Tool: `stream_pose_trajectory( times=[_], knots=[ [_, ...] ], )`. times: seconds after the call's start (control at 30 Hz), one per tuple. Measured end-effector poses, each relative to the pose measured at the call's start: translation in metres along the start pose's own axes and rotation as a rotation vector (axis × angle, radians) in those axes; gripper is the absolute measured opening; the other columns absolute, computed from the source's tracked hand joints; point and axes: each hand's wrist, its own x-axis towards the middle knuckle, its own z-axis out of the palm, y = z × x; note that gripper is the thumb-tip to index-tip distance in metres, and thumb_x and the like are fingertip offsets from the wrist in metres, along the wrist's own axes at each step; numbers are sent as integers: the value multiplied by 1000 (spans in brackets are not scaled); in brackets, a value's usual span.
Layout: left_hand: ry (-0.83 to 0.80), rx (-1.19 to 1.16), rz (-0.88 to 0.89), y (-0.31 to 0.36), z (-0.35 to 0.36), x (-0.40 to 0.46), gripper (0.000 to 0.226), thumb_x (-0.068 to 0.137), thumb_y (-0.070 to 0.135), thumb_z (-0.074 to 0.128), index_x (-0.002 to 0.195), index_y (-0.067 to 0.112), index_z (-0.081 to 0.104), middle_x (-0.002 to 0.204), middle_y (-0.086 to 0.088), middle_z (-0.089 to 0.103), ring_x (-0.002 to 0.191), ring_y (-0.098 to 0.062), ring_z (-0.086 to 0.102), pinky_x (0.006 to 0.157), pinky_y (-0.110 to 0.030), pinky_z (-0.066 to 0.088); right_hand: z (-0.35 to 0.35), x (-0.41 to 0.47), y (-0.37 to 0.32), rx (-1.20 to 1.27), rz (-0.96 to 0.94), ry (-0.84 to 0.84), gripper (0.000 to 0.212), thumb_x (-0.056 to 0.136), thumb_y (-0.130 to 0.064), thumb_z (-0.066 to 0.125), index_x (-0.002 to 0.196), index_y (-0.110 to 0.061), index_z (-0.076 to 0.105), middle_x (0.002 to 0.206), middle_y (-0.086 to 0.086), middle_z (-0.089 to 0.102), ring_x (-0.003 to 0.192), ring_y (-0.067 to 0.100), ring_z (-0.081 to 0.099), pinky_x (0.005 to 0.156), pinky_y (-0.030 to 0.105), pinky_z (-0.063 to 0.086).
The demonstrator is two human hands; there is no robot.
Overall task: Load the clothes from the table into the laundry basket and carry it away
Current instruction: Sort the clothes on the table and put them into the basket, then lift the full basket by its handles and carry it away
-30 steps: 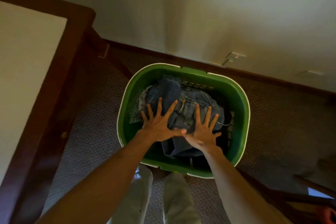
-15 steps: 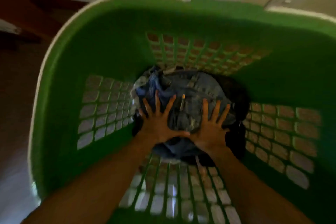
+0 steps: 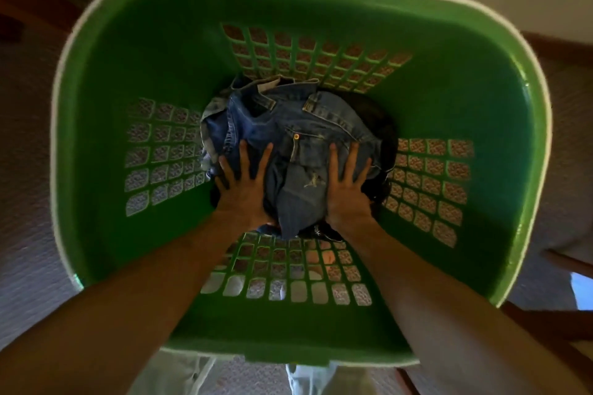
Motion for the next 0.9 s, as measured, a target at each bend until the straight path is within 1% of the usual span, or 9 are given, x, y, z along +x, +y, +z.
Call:
stream_pose_trajectory(
  times=[0.13,0.17,0.27,0.33,0.4,0.47,0.53,0.63,0.9],
  knots=[
    [227,22,-92,10,37,17,129,85,52,74,149,35,-36,165,-19,-14,144,-63,10,106,-74,32,35,21,-1,-52,72,47,94,86,19,23,149,-18,-36,158,23,-32,142,59,-22,83,61,56],
    [182,15,-83,9,33,14,129,84,50,75,150,35,-34,167,-19,-8,144,-63,13,105,-74,35,36,20,-3,-26,80,10,92,87,18,24,150,-17,-34,161,23,-27,144,58,-18,89,65,53],
    [-24,76,-61,4,-5,1,152,65,67,82,135,41,-50,161,-17,-34,144,-64,-8,111,-77,17,5,1,-9,-24,63,-73,114,93,-18,64,150,-20,-34,160,20,-30,146,57,-9,90,72,48],
    [-157,87,43,-7,-44,-7,155,57,70,84,140,44,-44,161,-15,-35,145,-61,-10,113,-74,13,-36,-11,-4,29,31,-82,120,90,-34,72,152,-24,-30,160,17,-32,148,55,-3,95,75,42],
    [-193,49,130,-4,-90,-18,143,56,75,81,158,38,-13,167,-16,-4,149,-52,11,116,-66,24,-81,-22,3,150,11,-55,116,84,-46,77,157,-24,-10,165,17,-13,150,50,-3,107,75,29],
    [62,-12,211,5,-120,-30,123,58,78,78,156,32,20,160,-16,22,144,-43,29,111,-58,38,-103,-25,5,208,-66,81,125,73,-58,81,157,-23,-5,165,20,-1,151,45,-8,111,71,19],
    [216,-45,241,15,-126,-30,127,58,78,78,158,38,11,165,-19,7,151,-42,12,115,-64,25,-105,-21,2,232,-140,36,143,64,-61,85,155,-31,-20,165,17,-18,150,41,-21,112,73,15],
    [173,92,237,18,-91,5,148,46,90,72,154,45,-19,161,-15,-34,147,-43,-29,112,-79,2,-76,15,-1,240,-142,-26,152,57,-63,88,146,-43,-34,158,3,-40,148,41,-26,106,81,16],
    [100,102,158,17,-68,81,161,33,93,73,148,48,-30,158,-15,-40,145,-45,-33,102,-88,1,-46,87,0,196,-114,-36,147,63,-60,87,146,-44,-33,161,8,-34,149,50,-10,107,80,19]
  ],
)
